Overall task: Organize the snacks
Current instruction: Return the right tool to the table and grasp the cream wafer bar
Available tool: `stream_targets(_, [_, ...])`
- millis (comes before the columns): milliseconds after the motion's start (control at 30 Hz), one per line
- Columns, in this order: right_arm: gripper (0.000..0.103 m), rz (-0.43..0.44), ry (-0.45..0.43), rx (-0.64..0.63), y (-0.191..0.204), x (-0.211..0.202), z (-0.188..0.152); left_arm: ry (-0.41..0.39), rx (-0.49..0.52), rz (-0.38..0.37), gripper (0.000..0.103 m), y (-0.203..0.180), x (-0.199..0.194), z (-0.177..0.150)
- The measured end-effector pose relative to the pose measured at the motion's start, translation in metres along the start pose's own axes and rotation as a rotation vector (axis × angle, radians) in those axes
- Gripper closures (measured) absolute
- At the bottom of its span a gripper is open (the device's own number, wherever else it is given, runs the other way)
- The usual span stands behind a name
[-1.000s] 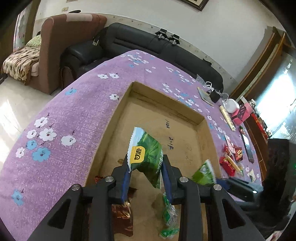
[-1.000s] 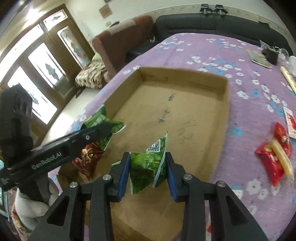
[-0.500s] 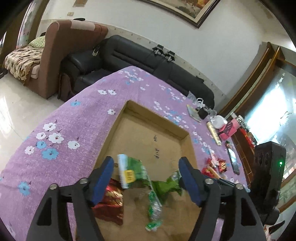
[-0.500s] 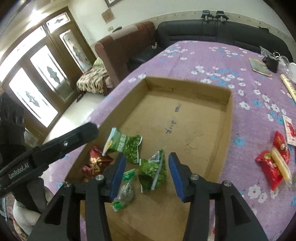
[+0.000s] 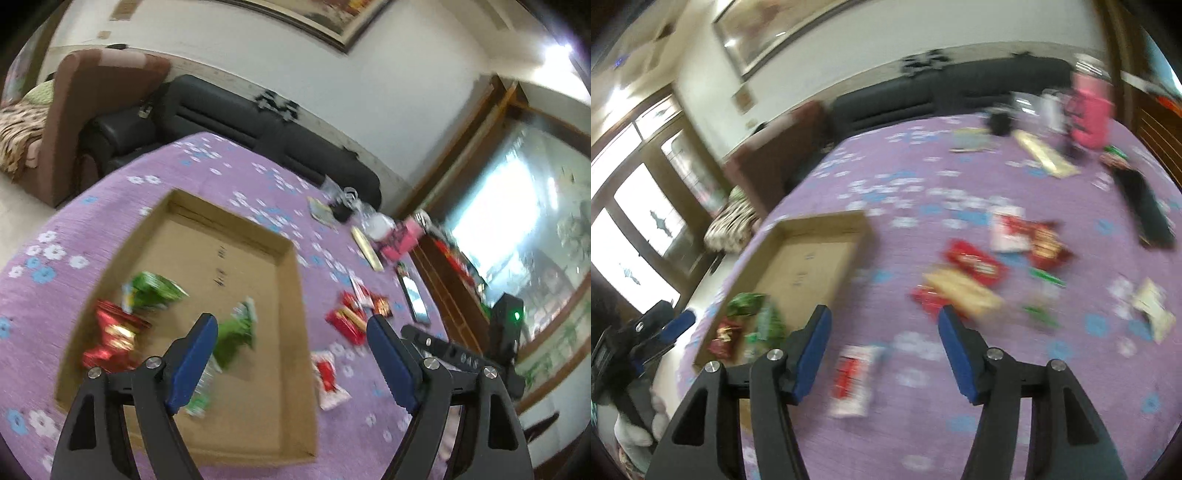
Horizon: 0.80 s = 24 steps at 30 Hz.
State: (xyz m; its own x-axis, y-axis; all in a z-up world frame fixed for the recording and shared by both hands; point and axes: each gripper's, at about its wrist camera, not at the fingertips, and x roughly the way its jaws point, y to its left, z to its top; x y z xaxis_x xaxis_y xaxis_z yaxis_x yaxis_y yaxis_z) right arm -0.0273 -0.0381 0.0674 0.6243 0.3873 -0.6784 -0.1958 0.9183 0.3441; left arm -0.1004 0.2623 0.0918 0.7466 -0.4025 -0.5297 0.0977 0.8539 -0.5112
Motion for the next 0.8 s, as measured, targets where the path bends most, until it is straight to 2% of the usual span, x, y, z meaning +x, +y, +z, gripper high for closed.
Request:
stream_targets(167, [0.044,-0.043,-0.006,0.097,-0.051,-0.011,-0.008,0.083,0.079,-0.024,0.017,-0.037,0.022,-0.019])
stream_targets(267, [0.044,-0.047,0.002,0.110,-0.064,-0.010,-0.012,0.129,0.122,-0.025,0.017,-0.057,0.036,-0.029])
stream_targets(567, [0.044,-0.025,0.026,0.095,-0.065,0.009,-0.008,0.200,0.199,-0.017,0.017,-0.087,0.056,-0.048])
stream_targets(800, [0.043,-0.004,0.093,-0.028,-0.040,0.058,0.022,0.290,0.245,0.004,0.017,-0.091,0.089,-0.067])
